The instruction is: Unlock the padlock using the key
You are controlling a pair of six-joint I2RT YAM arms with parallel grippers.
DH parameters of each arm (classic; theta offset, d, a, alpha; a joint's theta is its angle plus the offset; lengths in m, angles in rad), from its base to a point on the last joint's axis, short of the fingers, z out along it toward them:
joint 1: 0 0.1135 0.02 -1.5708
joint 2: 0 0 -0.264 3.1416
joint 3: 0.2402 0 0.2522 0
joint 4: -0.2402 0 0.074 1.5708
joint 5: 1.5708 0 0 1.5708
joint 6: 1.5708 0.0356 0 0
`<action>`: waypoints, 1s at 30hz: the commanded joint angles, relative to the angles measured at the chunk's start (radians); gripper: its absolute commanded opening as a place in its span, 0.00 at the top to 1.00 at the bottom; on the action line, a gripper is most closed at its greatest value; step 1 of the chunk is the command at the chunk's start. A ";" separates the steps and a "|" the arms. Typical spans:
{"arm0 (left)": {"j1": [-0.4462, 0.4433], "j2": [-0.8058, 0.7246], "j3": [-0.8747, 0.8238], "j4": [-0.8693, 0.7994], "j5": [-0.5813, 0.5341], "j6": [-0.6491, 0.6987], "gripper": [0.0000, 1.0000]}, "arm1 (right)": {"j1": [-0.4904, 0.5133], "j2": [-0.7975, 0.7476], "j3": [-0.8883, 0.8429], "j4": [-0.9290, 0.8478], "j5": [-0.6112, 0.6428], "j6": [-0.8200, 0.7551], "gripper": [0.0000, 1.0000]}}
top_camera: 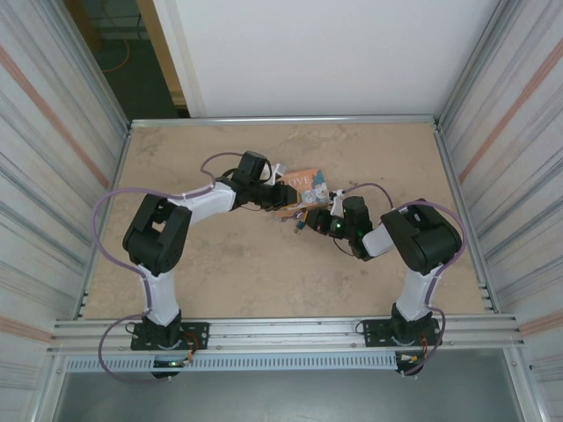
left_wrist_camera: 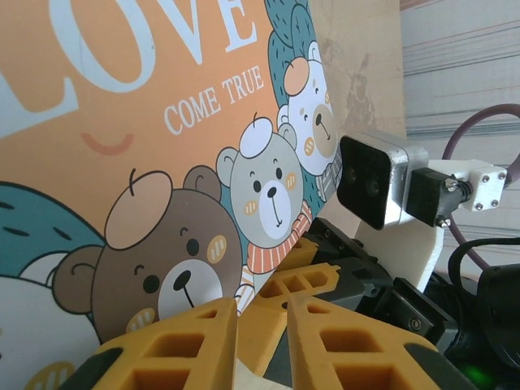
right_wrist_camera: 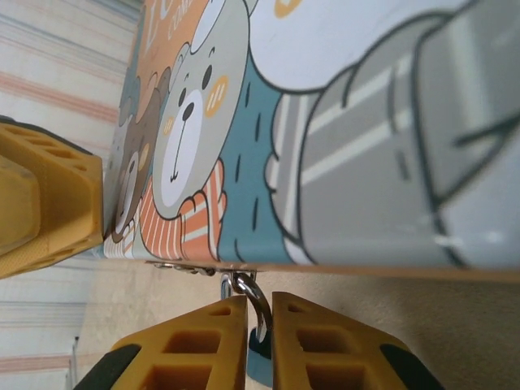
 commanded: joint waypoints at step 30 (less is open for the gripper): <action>-0.028 -0.031 -0.155 -0.006 -0.008 -0.026 0.76 | 0.045 -0.020 -0.013 0.077 0.196 0.174 1.00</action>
